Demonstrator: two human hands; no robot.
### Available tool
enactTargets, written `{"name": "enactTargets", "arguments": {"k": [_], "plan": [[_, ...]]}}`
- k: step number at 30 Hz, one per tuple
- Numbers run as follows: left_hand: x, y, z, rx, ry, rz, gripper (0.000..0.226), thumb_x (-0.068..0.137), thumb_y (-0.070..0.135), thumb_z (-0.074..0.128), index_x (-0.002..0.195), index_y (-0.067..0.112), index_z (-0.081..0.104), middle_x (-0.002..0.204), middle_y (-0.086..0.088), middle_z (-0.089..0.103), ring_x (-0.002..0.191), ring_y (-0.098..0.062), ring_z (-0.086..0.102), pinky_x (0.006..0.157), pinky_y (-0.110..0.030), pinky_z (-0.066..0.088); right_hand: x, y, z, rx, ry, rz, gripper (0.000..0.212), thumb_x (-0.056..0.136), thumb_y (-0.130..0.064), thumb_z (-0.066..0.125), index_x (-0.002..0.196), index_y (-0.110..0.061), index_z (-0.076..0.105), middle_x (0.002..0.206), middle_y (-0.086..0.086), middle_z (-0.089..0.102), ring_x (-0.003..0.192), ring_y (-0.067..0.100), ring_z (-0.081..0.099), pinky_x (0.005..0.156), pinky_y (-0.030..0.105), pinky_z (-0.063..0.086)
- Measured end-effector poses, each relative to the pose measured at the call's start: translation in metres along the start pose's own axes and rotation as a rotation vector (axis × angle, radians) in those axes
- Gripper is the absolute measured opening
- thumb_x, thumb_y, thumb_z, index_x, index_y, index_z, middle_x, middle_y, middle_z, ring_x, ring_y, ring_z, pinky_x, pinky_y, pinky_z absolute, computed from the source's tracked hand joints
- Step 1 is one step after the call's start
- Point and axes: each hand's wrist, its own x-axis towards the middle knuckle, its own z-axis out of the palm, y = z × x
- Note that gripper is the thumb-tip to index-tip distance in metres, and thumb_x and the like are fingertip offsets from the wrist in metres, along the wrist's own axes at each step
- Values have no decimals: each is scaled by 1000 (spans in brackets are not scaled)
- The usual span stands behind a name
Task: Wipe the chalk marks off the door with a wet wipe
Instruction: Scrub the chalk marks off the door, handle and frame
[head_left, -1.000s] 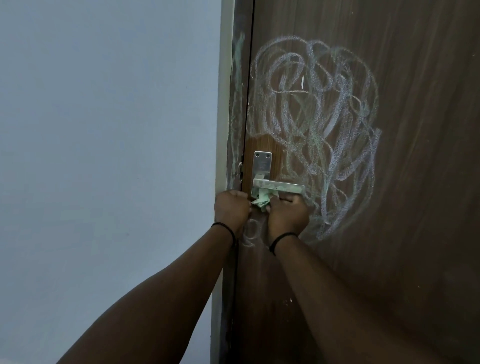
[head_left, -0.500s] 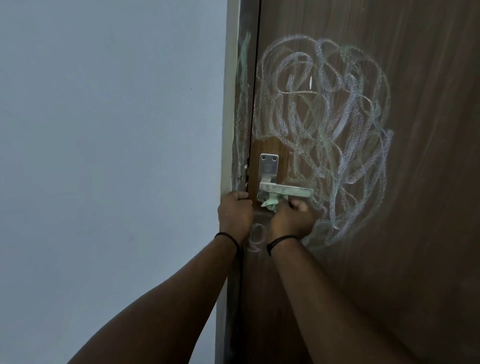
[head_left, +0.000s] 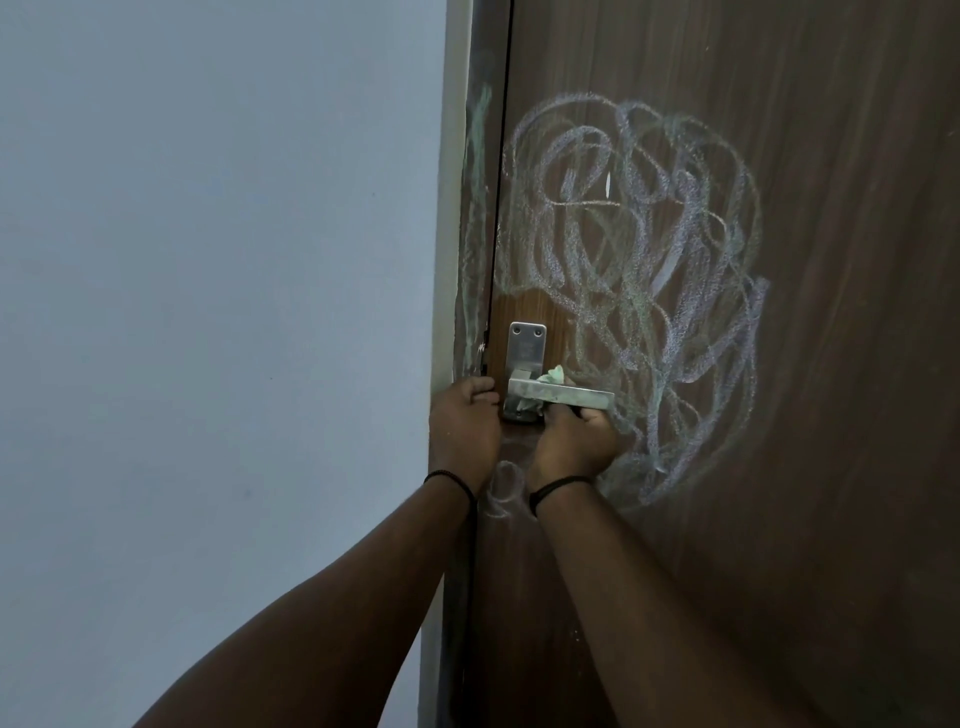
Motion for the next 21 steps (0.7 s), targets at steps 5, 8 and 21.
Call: {"name": "enactTargets", "arguments": {"k": [5, 8, 21], "plan": [[2, 1, 1, -76, -32, -5, 36, 84, -2, 42, 104, 12, 69, 90, -4, 71, 88, -19, 68, 77, -26, 54, 0, 12, -11, -199, -107, -106, 11, 80, -7, 75, 71, -13, 71, 62, -10, 63, 58, 2, 57, 56, 21, 47], [3, 0, 0, -97, -19, -33, 36, 84, -4, 41, 103, 10, 69, 88, -4, 71, 86, -20, 69, 79, -29, 56, 2, 16, -21, -269, -161, -128, 3, 80, -9, 77, 81, -11, 76, 66, -12, 65, 63, -2, 60, 56, 12, 48], [5, 4, -1, -80, -24, -87, 34, 86, -4, 43, 102, 11, 70, 90, -5, 73, 88, -19, 70, 82, -30, 56, 12, 27, -26, -414, -262, -183, 5, 78, -9, 78, 81, -11, 74, 78, -1, 72, 73, 12, 67, 67, 27, 55]]}}
